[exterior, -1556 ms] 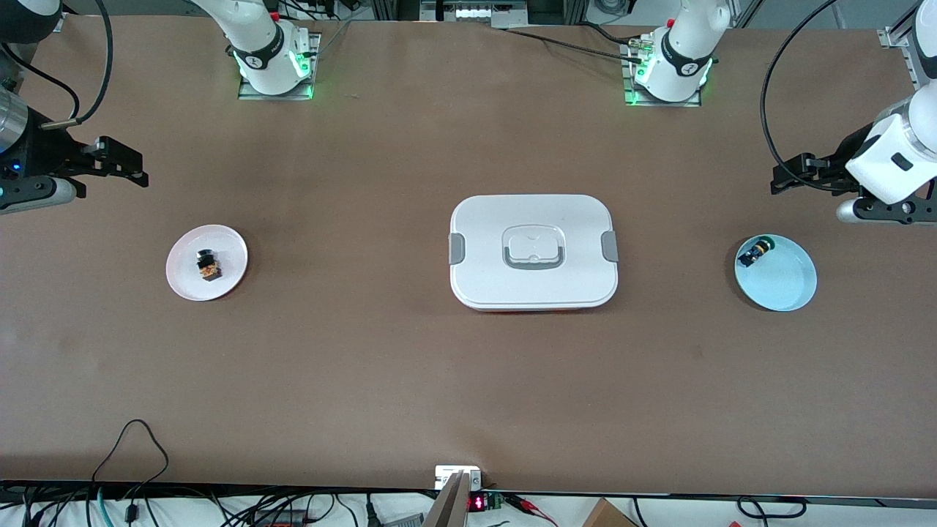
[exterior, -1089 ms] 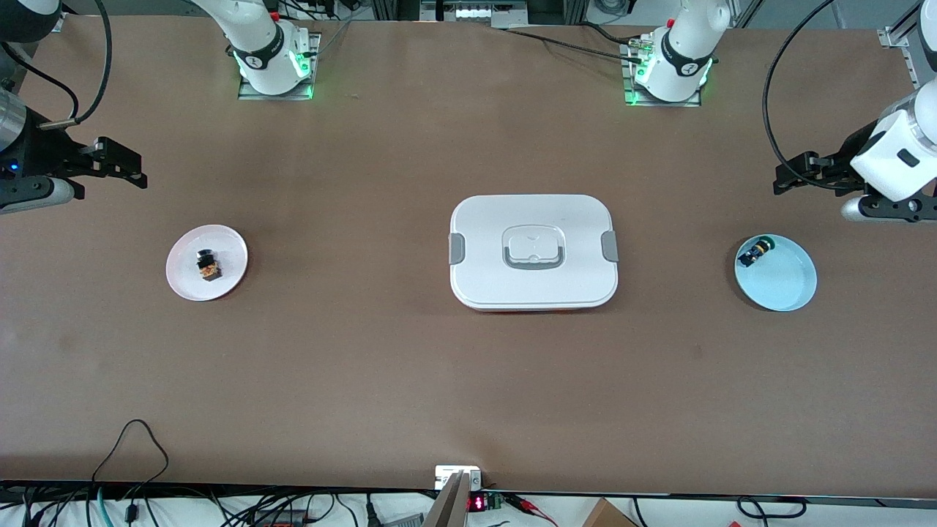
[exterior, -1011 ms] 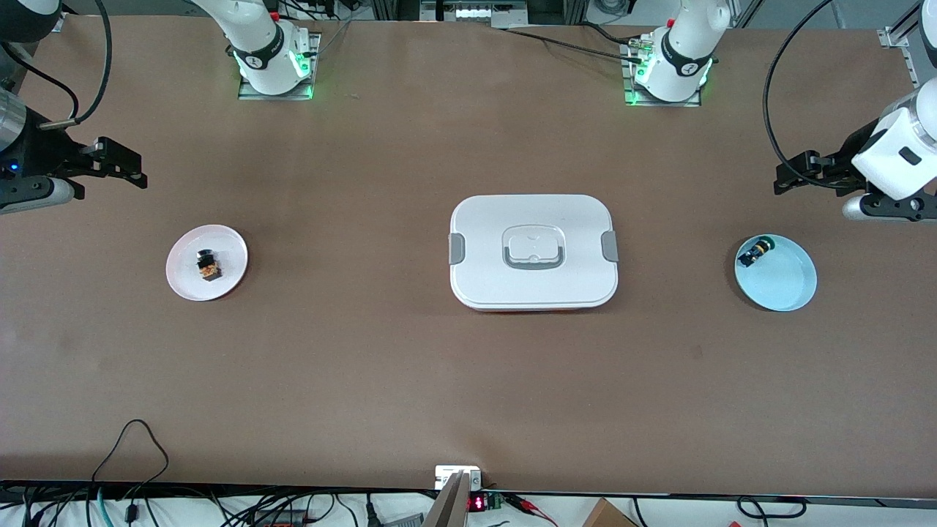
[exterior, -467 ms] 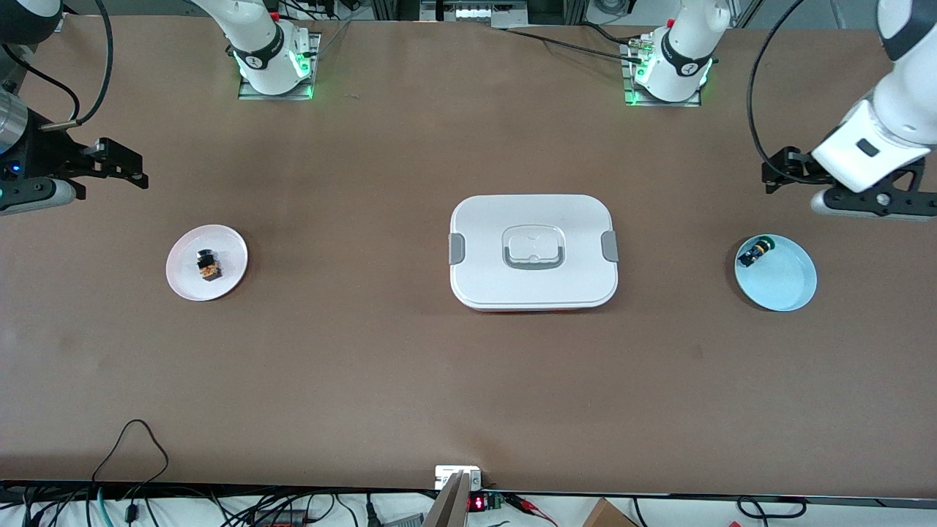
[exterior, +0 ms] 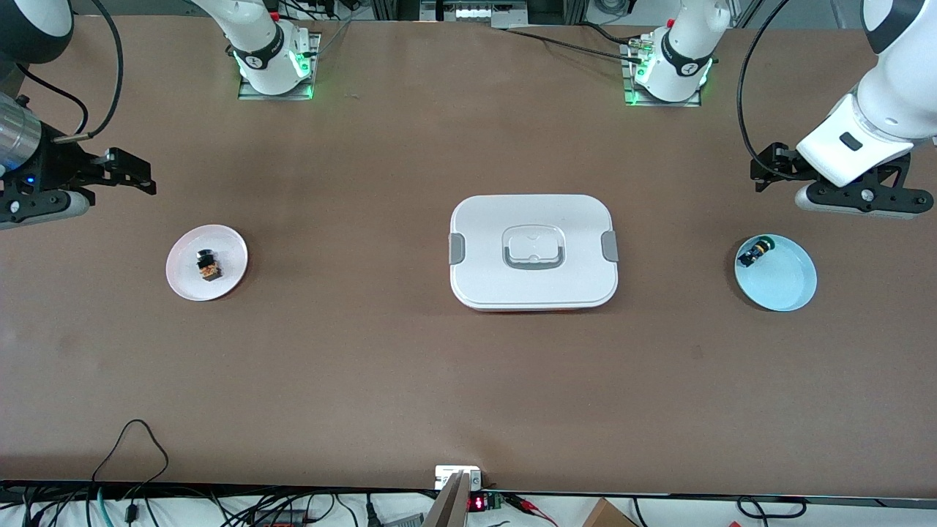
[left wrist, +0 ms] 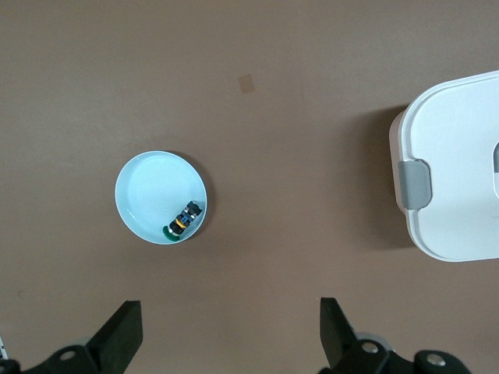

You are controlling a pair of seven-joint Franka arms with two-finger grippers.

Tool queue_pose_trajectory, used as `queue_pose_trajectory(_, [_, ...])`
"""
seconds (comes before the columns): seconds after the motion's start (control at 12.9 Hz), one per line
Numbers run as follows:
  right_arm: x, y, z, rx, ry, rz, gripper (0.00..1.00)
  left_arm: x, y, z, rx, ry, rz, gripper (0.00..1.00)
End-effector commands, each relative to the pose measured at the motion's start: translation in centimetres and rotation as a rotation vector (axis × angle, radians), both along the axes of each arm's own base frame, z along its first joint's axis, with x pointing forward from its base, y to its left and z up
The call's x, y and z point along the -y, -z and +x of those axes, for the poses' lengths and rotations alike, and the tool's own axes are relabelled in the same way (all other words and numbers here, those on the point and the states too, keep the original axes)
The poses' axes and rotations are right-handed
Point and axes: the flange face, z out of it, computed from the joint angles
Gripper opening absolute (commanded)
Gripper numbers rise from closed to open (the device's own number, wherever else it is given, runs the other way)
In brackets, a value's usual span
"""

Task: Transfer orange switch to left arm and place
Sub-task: 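Move the right gripper toward the orange switch on the white plate, then lower the right gripper over the orange switch on the white plate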

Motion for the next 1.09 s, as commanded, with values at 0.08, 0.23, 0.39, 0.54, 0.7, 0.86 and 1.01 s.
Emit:
queue_pose_trajectory(0.08, [0.7,4.1,0.8,-0.017,-0.155,-0.023,1.0,0.1,-0.6,0.3,0.008,-0.003,0.02,1.0])
queue_pose_trajectory(0.23, [2.6,7.9,0.4,0.014,-0.284,-0.007,1.0,0.1,-0.6,0.3,0.008,-0.003,0.018,1.0])
queue_pose_trajectory(0.39, [4.4,11.1,-0.2,0.011,-0.43,0.022,1.0,0.1,-0.6,0.3,0.008,-0.003,0.018,1.0])
queue_pose_trajectory(0.54, [5.0,14.2,-1.0,-0.007,-0.529,0.04,1.0,0.0,-0.6,0.3,0.008,-0.005,0.018,1.0])
queue_pose_trajectory(0.7, [4.8,17.8,-1.9,-0.039,-0.746,0.039,1.0,0.1,-0.6,0.2,0.008,-0.003,0.017,1.0])
queue_pose_trajectory(0.86, [3.9,20.9,-3.0,-0.045,-0.946,0.026,1.0,0.1,-0.6,0.2,0.008,-0.003,0.017,1.0])
queue_pose_trajectory(1.01, [3.7,23.9,-3.6,-0.028,-1.189,0.035,1.0,0.1,-0.6,0.2,0.008,-0.003,0.017,1.0])
